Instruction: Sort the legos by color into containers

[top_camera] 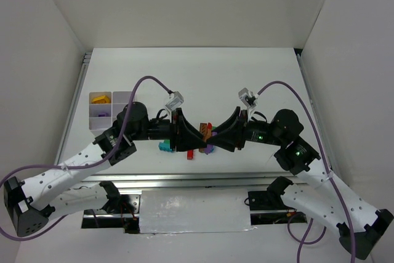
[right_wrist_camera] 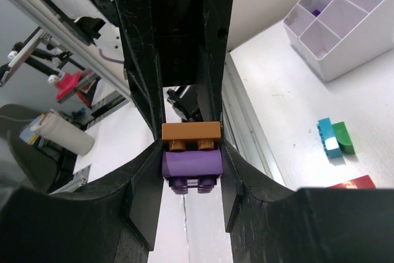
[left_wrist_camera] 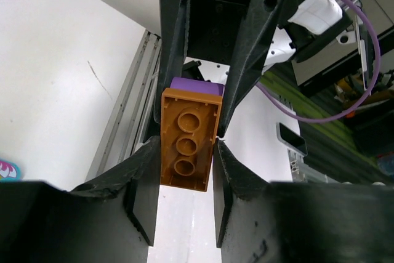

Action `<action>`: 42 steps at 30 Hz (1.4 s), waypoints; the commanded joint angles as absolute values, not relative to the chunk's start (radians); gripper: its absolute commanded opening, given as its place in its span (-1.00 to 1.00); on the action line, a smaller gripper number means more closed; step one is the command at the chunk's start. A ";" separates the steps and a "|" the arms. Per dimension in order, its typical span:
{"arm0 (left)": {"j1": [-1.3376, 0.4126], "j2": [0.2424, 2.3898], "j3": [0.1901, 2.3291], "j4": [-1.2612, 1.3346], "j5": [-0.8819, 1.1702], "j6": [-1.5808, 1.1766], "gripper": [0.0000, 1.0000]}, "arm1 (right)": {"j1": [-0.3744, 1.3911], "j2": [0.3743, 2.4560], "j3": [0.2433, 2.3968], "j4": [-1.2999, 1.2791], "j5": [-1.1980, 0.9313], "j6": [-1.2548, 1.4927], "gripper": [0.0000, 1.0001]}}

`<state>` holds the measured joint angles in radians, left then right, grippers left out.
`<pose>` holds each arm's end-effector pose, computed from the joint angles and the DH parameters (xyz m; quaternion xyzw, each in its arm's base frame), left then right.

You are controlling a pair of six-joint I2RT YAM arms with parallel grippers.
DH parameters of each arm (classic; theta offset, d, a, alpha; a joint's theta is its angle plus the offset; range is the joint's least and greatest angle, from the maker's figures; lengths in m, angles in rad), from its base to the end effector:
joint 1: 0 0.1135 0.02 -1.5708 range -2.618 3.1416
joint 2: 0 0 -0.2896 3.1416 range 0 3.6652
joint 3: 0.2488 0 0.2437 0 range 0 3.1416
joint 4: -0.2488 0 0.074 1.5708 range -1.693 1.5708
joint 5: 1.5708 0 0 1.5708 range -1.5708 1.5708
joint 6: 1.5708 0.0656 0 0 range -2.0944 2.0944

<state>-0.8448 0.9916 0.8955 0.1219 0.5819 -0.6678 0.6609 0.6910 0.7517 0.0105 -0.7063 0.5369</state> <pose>0.1265 -0.1968 0.3963 0.2637 0.6478 -0.6164 0.3616 0.0943 0.1272 0.3811 -0.2922 0.6225 0.5818 0.4343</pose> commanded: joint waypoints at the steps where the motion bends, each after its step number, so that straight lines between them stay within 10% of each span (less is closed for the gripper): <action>1: -0.841 0.973 0.902 0.215 0.621 -0.650 -0.26 | 0.663 0.706 0.792 0.055 -0.762 0.555 -1.00; 13: -0.841 0.993 0.917 0.192 0.638 -0.637 -1.00 | 0.661 0.715 0.813 0.031 -0.767 0.540 -0.90; 24: -0.841 0.973 0.917 0.176 0.577 -0.647 -1.00 | 0.661 0.689 0.793 0.052 -0.808 0.531 0.23; 29: -0.841 0.960 0.920 0.164 0.551 -0.652 -1.00 | 0.660 0.661 0.775 0.032 -0.773 0.517 0.37; 42: -0.839 0.948 0.911 0.190 0.575 -0.675 -1.00 | 0.655 0.646 0.753 0.084 -0.784 0.534 -1.00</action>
